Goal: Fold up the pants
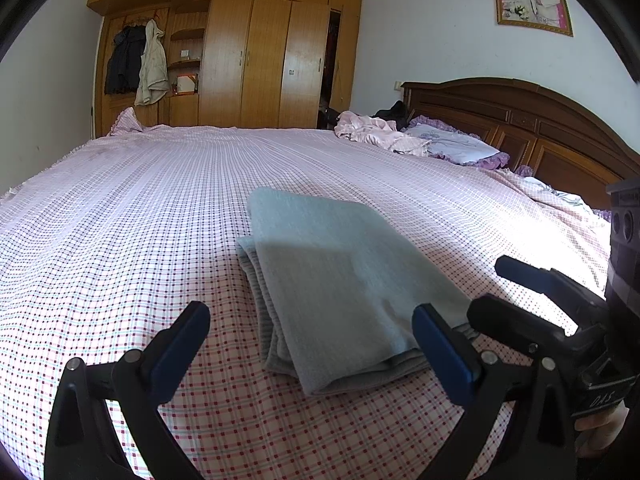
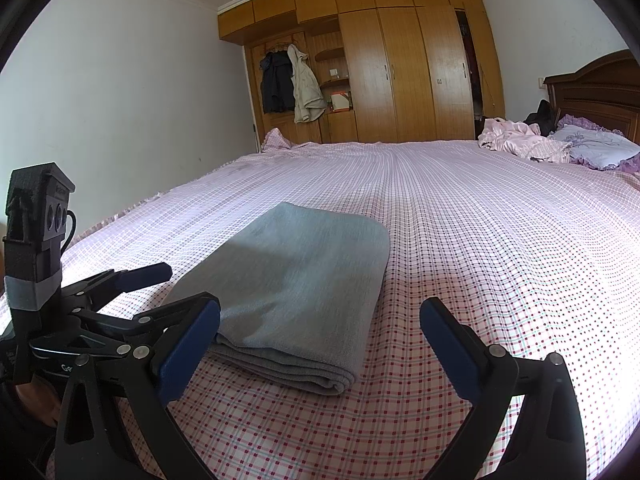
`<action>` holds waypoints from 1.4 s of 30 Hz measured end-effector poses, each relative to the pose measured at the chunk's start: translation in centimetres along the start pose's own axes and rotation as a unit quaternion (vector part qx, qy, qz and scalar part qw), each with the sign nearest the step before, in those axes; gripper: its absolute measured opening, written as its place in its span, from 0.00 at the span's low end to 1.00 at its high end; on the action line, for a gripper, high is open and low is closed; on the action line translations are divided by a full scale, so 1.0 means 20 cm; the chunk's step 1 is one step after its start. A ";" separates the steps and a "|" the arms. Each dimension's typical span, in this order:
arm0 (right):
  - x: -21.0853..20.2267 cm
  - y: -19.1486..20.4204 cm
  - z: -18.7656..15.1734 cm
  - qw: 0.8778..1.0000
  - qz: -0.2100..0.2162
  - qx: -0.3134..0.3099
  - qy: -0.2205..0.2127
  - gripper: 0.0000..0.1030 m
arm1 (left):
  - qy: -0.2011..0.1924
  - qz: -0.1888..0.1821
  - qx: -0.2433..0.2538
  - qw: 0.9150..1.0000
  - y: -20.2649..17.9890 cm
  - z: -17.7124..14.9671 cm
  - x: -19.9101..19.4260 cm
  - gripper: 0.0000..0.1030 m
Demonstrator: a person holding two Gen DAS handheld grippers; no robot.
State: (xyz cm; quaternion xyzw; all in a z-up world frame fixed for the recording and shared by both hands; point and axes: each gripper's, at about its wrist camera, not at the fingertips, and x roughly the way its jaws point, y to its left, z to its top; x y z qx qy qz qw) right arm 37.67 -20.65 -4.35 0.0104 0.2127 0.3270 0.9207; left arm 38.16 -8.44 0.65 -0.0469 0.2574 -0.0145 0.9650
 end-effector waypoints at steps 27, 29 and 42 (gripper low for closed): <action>-0.01 0.00 0.00 1.000 0.000 0.000 0.000 0.95 | 0.004 -0.004 -0.002 1.000 0.01 -0.01 0.00 1.00; -0.01 0.00 0.00 1.000 0.000 0.000 0.001 0.95 | 0.004 -0.004 -0.002 1.000 0.01 -0.01 0.00 1.00; -0.02 0.01 0.00 1.000 -0.001 0.001 0.003 0.95 | 0.005 -0.004 -0.002 1.000 0.02 -0.01 0.00 1.00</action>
